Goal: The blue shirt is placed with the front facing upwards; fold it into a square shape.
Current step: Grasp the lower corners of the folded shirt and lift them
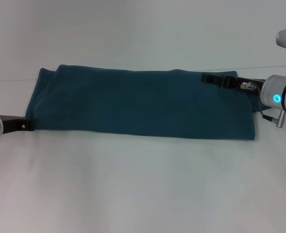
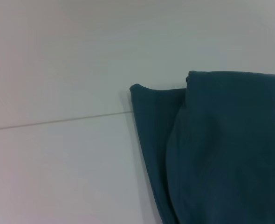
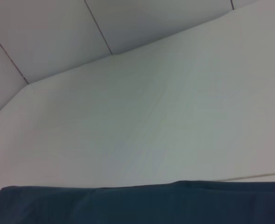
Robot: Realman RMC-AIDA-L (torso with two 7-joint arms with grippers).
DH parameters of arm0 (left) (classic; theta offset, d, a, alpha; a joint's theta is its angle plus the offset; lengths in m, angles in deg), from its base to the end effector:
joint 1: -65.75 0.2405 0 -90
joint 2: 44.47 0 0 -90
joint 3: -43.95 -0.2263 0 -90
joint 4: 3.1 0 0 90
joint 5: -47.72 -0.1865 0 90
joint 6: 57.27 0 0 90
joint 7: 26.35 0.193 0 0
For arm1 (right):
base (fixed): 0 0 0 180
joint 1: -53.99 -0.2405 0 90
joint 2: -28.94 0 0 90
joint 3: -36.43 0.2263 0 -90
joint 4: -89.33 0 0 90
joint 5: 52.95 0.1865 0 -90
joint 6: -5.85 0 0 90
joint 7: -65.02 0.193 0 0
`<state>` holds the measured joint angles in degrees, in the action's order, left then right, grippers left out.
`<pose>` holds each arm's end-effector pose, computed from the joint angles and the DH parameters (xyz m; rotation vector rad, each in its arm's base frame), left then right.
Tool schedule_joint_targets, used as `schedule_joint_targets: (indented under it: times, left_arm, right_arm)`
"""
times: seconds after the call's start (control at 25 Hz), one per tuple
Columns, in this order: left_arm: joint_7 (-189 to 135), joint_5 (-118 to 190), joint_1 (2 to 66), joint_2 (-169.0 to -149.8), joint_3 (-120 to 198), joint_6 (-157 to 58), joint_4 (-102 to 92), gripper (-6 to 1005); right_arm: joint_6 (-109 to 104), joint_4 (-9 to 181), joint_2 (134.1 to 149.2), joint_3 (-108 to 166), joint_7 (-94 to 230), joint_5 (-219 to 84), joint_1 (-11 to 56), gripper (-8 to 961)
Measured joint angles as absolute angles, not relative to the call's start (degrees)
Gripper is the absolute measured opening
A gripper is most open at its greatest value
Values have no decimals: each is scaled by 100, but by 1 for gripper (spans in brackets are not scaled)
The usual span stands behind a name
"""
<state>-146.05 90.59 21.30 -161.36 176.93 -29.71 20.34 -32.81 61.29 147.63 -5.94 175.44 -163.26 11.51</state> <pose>-0.3022 0.4387 -0.0117 -1.9376 -1.0956 -0.0369 0.2448 0.4485 -0.0085 -1.9104 1.2669 0.5660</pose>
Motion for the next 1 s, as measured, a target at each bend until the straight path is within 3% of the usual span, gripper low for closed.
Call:
schedule_joint_targets:
  times: [0.24, 0.52, 0.8, 1.0]
  left_arm:
    - [-14670, 9059, 2254, -16202, 17721, -2716, 2229, 50]
    - [-14986, 9041, 2885, -16489, 17698, -1991, 3468, 25]
    - [-15245, 8936, 3220, -16566, 17692, -1554, 3878, 26]
    - [-15521, 8579, 3471, -16764, 17691, -1288, 4423, 25]
  right_arm:
    - [-3301, 6129, 14752, -593, 17586, -16328, 1166, 914]
    - [-3324, 6092, 14717, -594, 17763, -16331, 1246, 913]
    - [-3348, 6074, 14704, -625, 17820, -16329, 1254, 913]
    - [-3440, 6065, 14705, -632, 17833, -16325, 1246, 914]
